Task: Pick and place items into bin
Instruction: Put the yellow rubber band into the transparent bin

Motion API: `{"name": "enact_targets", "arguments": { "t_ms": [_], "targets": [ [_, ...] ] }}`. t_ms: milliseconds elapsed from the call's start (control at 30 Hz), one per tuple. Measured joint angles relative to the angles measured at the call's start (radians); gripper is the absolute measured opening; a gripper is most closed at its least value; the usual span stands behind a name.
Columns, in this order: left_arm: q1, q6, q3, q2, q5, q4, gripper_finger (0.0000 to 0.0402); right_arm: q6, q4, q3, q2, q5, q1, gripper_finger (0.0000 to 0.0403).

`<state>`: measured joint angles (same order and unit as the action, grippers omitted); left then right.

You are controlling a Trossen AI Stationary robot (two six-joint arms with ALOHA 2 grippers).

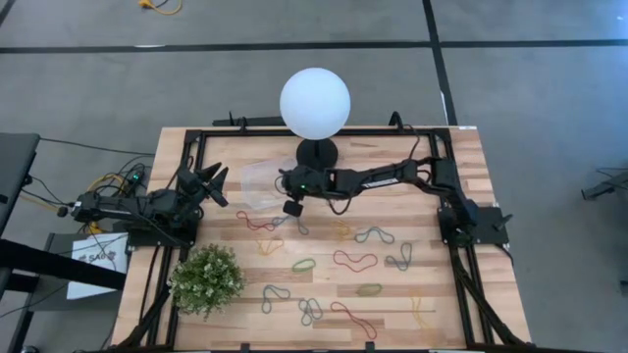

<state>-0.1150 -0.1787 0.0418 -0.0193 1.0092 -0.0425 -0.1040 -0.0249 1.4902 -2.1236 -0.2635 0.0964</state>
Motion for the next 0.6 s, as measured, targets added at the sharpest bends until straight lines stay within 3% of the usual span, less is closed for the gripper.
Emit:
{"name": "enact_targets", "arguments": {
  "t_ms": [300, 600],
  "targets": [
    [0.0, 0.0, 0.0, 0.0, 0.0, 0.003, 0.0138, -0.036, -0.086, 0.0, 0.098, 0.0, -0.078, 0.0072],
    [0.0, 0.0, 0.0, 0.0, 0.0, 0.007, 0.0138, 0.05, -0.472, 0.0, 0.166, 0.0, -0.18, 0.0072]
  ]
}}
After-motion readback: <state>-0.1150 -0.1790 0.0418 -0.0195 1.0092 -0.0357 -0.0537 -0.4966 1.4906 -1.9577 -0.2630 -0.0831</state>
